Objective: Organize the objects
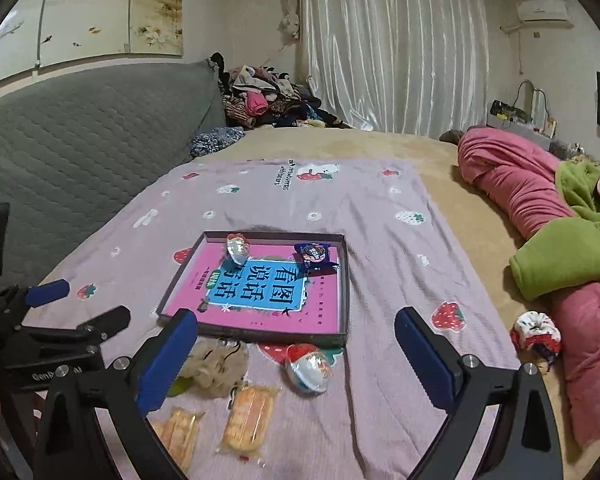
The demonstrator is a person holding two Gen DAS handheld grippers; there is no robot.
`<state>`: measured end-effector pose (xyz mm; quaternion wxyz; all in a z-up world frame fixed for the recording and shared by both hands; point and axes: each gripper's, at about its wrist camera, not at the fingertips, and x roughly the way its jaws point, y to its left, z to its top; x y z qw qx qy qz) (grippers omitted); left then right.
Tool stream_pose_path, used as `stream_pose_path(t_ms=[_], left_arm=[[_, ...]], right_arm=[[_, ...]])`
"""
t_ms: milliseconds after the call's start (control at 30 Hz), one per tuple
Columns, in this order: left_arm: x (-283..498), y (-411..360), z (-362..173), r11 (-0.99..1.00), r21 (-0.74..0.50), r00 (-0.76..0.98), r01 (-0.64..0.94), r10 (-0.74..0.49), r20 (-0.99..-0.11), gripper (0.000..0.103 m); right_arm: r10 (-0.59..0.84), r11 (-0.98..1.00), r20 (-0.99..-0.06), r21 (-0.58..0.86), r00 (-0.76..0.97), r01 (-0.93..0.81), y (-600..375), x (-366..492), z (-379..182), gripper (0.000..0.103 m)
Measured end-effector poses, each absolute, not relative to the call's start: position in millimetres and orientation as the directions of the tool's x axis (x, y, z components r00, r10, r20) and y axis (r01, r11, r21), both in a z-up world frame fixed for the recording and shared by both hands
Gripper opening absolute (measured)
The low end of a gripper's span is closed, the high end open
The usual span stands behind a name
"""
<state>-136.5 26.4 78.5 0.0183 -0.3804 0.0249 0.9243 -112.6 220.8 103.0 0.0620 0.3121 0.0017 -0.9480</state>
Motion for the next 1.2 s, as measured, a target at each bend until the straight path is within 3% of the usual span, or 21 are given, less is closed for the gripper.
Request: stream_pose_path(t_ms=[500,1200], left_arm=[[-88.1,26.2,82.3,-0.998,0.023,-0.711,-0.058,0.025,-0.703,0.102],[-62.4,19.9,57.4,-0.999,0.01,-0.683,-0.042,0.022,-0.73,0.102]], right_arm=[[-0.086,-0.991,-0.608,-0.03,-0.79,0.132,201.0,-68.8,113.6,0.1],[-0.061,-0.989,-0.655,-0.061,-0.753,0.133,198.6,-43.4,86.3,0.1]])
